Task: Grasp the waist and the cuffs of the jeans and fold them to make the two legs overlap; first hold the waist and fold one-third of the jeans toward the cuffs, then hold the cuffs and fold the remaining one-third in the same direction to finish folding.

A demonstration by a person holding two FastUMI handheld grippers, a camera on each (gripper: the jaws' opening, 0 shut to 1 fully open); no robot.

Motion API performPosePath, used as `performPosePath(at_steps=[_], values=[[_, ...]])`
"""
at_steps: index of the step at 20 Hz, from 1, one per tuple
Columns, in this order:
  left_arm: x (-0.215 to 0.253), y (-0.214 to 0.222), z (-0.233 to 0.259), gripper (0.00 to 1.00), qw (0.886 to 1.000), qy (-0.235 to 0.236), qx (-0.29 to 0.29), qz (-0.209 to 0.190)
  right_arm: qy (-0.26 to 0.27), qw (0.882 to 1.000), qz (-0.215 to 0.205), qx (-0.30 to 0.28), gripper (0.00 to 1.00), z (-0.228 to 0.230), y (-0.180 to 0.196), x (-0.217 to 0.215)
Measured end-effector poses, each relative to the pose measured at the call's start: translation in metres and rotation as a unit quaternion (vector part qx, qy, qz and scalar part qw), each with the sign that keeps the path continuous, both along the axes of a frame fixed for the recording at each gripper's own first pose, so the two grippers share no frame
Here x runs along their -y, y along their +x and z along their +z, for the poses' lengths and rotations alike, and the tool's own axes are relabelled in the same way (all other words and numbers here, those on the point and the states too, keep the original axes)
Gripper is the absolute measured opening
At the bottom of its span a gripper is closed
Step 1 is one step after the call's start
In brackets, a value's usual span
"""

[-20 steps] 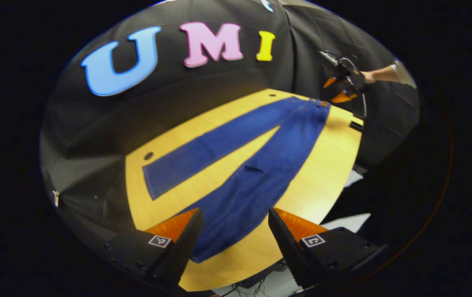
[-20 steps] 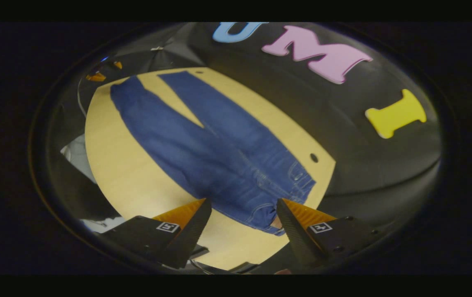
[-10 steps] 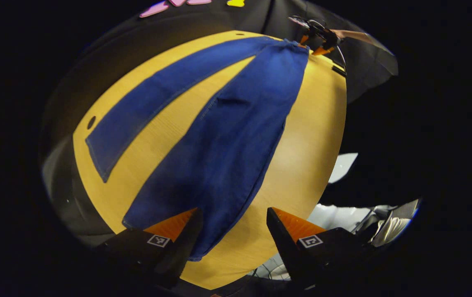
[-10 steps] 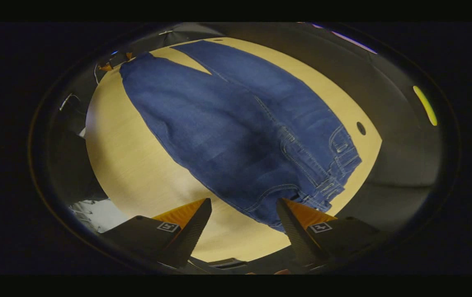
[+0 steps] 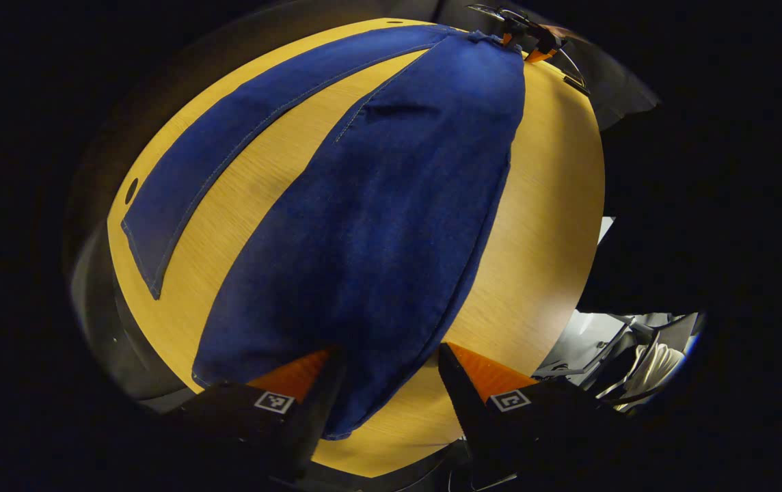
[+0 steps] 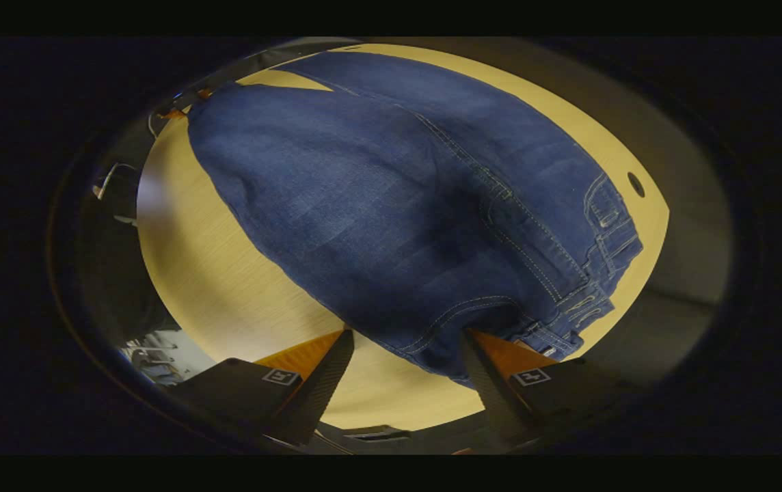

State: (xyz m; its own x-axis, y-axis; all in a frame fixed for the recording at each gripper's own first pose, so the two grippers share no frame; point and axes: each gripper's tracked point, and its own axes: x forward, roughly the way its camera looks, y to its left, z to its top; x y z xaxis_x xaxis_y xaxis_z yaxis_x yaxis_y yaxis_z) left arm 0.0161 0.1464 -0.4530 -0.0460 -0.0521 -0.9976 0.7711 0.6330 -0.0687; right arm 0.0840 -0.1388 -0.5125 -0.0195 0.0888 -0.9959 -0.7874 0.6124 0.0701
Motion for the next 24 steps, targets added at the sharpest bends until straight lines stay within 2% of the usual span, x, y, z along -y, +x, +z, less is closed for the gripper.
performPosePath(at_steps=[1,2,3,4,6,7,8,9,11,12,13,14,15,17,18,19,24], values=[[0.001,0.002,0.002,0.86,1.0,0.001,0.002,0.004,-0.003,1.0,-0.011,-0.007,0.96,0.002,0.001,-0.001],[0.0,0.002,0.001,0.83,1.0,0.008,0.004,0.02,-0.006,1.0,-0.017,-0.009,1.0,-0.002,0.003,-0.001],[0.002,0.005,0.003,0.69,0.999,0.007,0.011,0.029,-0.006,1.0,-0.024,-0.015,0.7,0.003,0.003,-0.004],[-0.003,0.014,0.001,0.55,0.999,0.007,0.019,0.034,-0.003,0.999,-0.03,0.01,0.46,-0.001,0.014,-0.006],[-0.005,0.018,0.0,0.26,0.998,0.004,0.024,0.06,-0.01,0.998,-0.054,0.021,0.0,0.001,0.019,-0.006],[-0.005,0.018,-0.001,0.12,0.997,0.002,0.019,0.081,-0.01,0.998,-0.06,0.024,0.0,-0.001,0.019,-0.006],[-0.006,0.018,0.0,0.06,0.995,0.0,0.01,0.102,-0.005,0.997,-0.071,0.028,0.24,0.0,0.017,-0.005],[-0.007,0.02,0.001,0.06,0.993,0.0,0.003,0.115,0.001,0.996,-0.084,0.033,0.16,0.0,0.018,-0.005],[-0.007,0.022,0.004,0.06,0.994,0.0,0.002,0.11,0.015,0.993,-0.111,0.043,0.0,0.004,0.018,-0.004],[-0.007,0.024,0.008,0.06,0.995,-0.002,0.005,0.101,0.024,0.99,-0.127,0.053,0.06,0.009,0.02,-0.005],[-0.005,0.025,0.013,0.02,0.996,-0.003,0.007,0.094,0.038,0.987,-0.144,0.065,0.06,0.016,0.021,-0.006],[-0.004,0.028,0.019,0.06,0.996,-0.007,0.013,0.091,0.054,0.981,-0.166,0.081,0.0,0.024,0.026,-0.007],[-0.003,0.033,0.026,0.06,0.996,-0.011,0.024,0.087,0.072,0.974,-0.19,0.095,0.06,0.034,0.029,-0.009],[-0.004,0.045,0.046,0.06,0.995,-0.021,0.048,0.083,0.11,0.959,-0.231,0.125,0.06,0.059,0.043,-0.011],[-0.004,0.053,0.055,0.06,0.994,-0.025,0.057,0.086,0.125,0.95,-0.248,0.14,0.03,0.068,0.051,-0.009],[-0.006,0.064,0.064,0.06,0.993,-0.028,0.067,0.091,0.134,0.945,-0.258,0.151,0.06,0.077,0.057,-0.009],[-0.014,0.139,0.115,0.06,0.981,-0.054,0.128,0.138,0.161,0.925,-0.276,0.206,0.06,0.131,0.101,-0.012]])
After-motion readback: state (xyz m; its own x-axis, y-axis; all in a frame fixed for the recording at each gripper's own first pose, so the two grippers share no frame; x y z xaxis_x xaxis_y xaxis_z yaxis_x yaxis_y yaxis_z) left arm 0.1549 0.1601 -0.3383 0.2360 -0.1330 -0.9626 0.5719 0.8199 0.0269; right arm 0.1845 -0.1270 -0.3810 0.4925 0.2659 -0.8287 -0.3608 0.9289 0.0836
